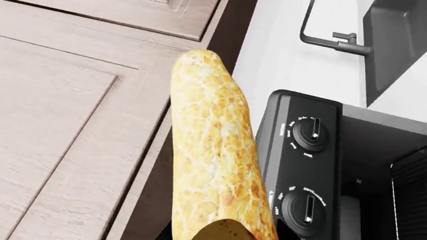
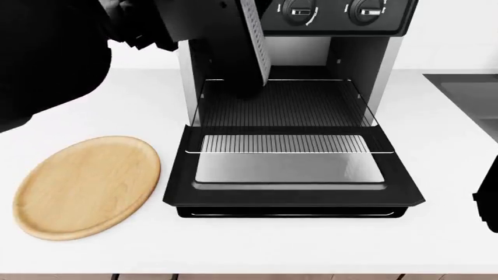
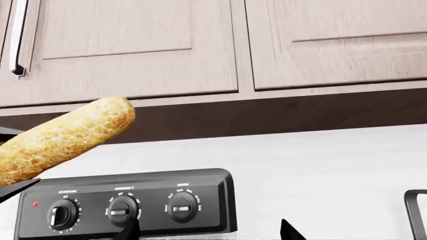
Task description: Place the baguette on the rack of the toaster oven.
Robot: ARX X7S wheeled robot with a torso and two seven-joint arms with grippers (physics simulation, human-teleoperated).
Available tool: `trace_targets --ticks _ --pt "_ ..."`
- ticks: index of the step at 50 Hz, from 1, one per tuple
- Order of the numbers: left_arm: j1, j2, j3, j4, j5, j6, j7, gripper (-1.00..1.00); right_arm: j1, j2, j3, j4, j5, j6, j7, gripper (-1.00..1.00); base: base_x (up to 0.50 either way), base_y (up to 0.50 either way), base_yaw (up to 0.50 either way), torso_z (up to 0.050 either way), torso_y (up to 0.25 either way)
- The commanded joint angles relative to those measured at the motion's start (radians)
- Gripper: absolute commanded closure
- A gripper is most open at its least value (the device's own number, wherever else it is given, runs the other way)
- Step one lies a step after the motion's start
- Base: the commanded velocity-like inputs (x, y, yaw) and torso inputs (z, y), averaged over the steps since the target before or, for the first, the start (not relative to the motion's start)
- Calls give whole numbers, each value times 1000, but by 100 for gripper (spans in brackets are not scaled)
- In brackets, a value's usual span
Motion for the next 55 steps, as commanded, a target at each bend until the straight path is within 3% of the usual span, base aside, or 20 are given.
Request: trace_targets --ticks 1,11,22,32,55 --pt "47 37 -10 -38 22 33 7 100 -15 -8 6 6 -2 -5 -8 -100 0 0 0 0 0" --pt "69 31 -17 -29 4 57 44 100 -50 -12 67 -13 24 1 -14 -100 0 0 0 0 0" --pt "92 25 -10 -70 24 108 125 100 -28 16 21 -7 4 -8 17 -100 0 0 0 0 0" --pt "69 26 -54 -139 -138 98 282 100 -26 17 7 -1 -4 -16 15 -100 0 0 0 0 0" --pt "107 35 -59 -143 -245 58 393 100 -55 -15 30 4 -1 -21 -12 -100 0 0 0 0 0"
